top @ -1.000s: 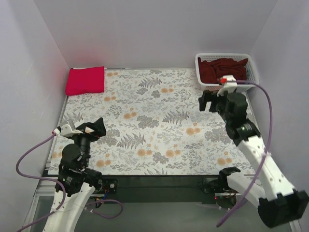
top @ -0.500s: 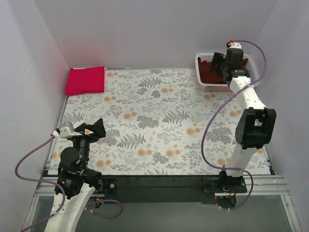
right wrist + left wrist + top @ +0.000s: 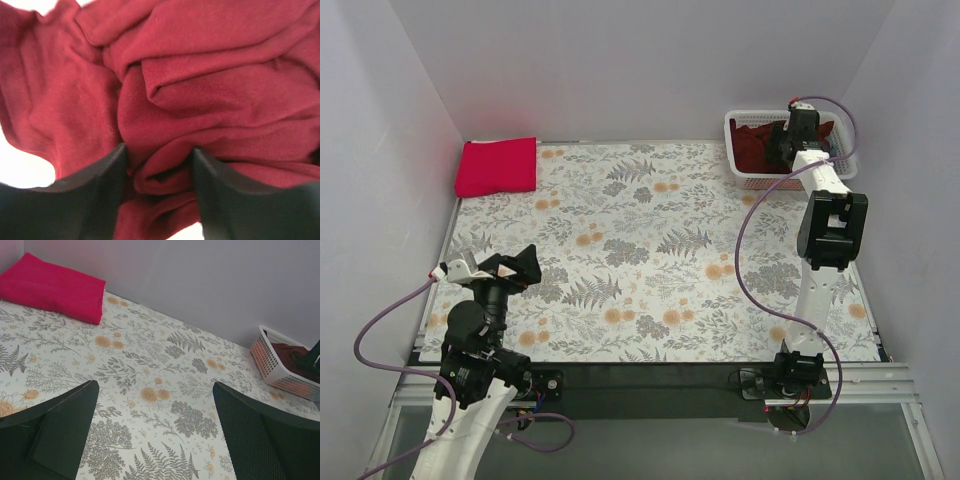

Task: Fold and stack the t-shirts
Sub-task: Grab the tshirt from the pile

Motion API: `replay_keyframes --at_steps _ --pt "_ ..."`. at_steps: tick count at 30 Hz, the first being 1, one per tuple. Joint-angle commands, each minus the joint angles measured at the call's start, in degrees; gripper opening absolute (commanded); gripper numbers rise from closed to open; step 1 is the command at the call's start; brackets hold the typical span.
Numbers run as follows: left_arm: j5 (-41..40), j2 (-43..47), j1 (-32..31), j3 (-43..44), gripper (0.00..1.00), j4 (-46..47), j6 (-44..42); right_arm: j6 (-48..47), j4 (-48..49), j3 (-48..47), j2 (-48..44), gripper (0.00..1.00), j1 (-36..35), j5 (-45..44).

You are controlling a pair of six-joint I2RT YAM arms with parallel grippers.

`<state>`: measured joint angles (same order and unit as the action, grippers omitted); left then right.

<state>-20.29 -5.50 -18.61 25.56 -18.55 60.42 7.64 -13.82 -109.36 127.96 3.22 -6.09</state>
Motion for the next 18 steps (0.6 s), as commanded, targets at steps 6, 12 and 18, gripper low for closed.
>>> replay_keyframes --at_steps 6,12,18 --pt "1.0 -0.9 -0.3 -0.7 0.98 1.1 -0.9 -1.9 0.5 -2.3 -6.1 0.01 -0.2 5.6" --pt "1.4 0.0 -0.2 -0.7 0.98 1.0 -1.1 -5.1 0.4 -5.5 -20.0 0.01 -3.1 5.6" --pt "1.4 1.0 -0.2 -0.5 0.97 0.6 -1.1 -6.0 0.6 -7.3 -33.6 0.01 -8.7 9.8"
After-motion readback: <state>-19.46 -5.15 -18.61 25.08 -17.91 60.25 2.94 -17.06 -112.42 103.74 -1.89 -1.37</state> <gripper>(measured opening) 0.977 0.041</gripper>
